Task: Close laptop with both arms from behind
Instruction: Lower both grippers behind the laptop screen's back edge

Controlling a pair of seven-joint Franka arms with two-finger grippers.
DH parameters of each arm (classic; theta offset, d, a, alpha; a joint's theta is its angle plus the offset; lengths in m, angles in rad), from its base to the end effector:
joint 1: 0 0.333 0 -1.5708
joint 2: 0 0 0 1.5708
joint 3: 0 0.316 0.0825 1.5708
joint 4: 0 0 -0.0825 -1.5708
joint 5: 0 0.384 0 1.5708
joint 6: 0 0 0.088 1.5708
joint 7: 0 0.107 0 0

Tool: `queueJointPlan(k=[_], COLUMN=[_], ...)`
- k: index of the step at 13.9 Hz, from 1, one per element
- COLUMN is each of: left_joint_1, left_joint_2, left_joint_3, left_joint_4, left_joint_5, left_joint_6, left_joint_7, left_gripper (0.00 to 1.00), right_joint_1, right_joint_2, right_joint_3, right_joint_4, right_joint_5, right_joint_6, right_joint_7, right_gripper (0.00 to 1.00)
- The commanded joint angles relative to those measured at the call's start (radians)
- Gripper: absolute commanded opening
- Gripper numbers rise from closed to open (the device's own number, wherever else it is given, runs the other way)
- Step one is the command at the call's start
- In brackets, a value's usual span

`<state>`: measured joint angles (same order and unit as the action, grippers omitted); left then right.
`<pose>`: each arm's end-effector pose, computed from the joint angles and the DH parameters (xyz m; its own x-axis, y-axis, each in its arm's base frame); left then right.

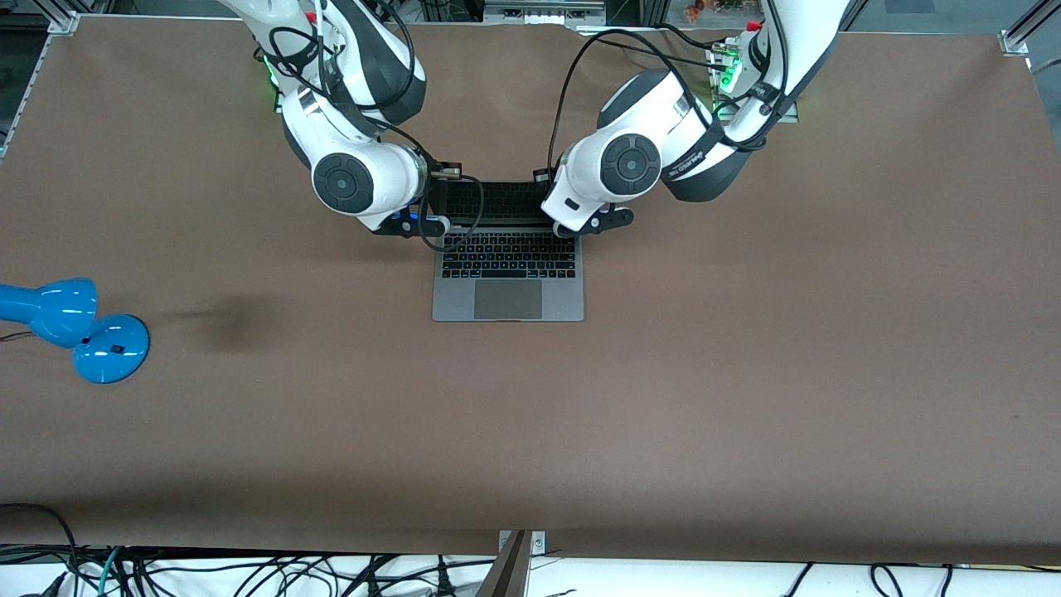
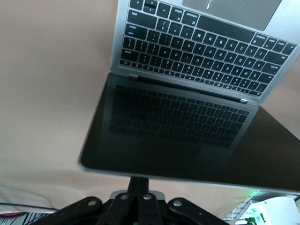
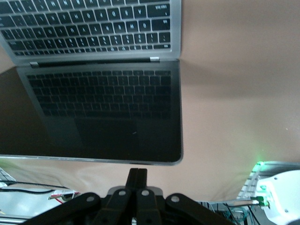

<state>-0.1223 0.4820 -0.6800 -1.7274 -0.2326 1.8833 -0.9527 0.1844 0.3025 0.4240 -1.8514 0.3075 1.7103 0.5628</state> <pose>0.4540 -0.4358 0.3488 0.8235 0.2086 -0.5275 0.2888 -0.9546 0.0733 0.4626 0.3418 0.3547 0.8361 -0.0175 -0.5482 -0.0821 -0.9922 -0.0936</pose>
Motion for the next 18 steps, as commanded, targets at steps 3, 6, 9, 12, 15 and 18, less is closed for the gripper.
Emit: queueJointPlan(k=[3, 6, 9, 12, 15, 18], left_joint_1=[-0.011, -0.008, -0.005, -0.004, -0.002, -0.005], left_joint_2=[0.047, 0.053, 0.081, 0.112, 0.148, 0.187], left_joint_3=[0.002, 0.01, 0.013, 0.014, 0.014, 0.014], left_joint_4=[0.017, 0.025, 0.029, 0.035, 0.08, 0.095], left_joint_5=[0.053, 0.076, 0.096, 0.117, 0.13, 0.164], left_joint_6=[0.037, 0.037, 0.069, 0.088, 0.088, 0.103], left_joint_7=[0.008, 0.008, 0.008, 0.008, 0.008, 0.008], left_gripper=[0.0, 0.0, 0.0, 0.0, 0.0, 0.0], right_joint_1=[-0.008, -0.019, -0.032, -0.034, -0.039, -0.039], right_joint_2=[-0.006, -0.002, 0.007, 0.009, 0.009, 0.024], right_joint_3=[0.001, -0.002, -0.004, -0.005, -0.011, -0.025], right_joint_4=[-0.003, -0.005, -0.005, -0.005, -0.005, -0.003], right_joint_5=[-0.001, -0.001, -0.001, 0.001, 0.001, 0.001], right_joint_6=[0.035, 0.061, 0.084, 0.109, 0.138, 0.157], right_joint_7=[-0.021, -0.046, -0.084, -0.086, -0.118, -0.164], right_gripper=[0.0, 0.0, 0.0, 0.0, 0.0, 0.0])
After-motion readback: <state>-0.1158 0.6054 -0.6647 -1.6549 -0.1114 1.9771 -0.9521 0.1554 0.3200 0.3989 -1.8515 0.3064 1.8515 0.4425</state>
